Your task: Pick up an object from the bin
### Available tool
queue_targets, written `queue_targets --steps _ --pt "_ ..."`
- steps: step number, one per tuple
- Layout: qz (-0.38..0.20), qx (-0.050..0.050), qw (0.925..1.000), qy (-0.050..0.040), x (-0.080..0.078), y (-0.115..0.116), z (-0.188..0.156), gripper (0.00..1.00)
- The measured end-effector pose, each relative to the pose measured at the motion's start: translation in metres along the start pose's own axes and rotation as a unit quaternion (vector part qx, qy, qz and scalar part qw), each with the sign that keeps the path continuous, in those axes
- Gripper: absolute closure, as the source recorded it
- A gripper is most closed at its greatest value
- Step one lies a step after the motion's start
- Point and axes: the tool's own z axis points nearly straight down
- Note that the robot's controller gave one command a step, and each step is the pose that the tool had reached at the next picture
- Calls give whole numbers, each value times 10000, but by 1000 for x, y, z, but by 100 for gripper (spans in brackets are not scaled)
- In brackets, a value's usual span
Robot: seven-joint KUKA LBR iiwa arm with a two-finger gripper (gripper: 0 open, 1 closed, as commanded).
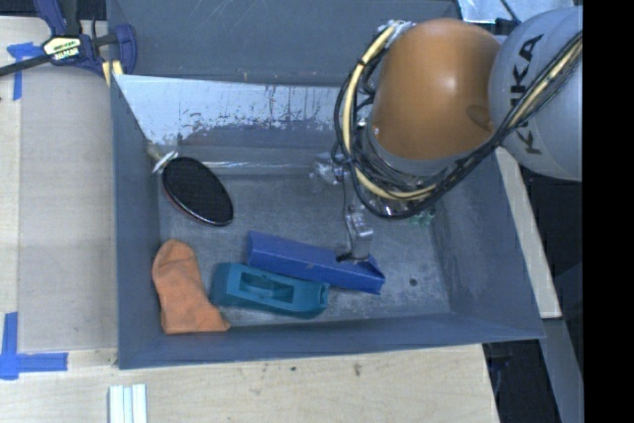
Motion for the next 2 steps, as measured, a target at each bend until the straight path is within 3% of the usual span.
queue_targets --steps 1,2 --pt "1173 -9 9931 -56 13 -17 -8 0" --pt "169 11 9999 -35 39 -20 15 0"
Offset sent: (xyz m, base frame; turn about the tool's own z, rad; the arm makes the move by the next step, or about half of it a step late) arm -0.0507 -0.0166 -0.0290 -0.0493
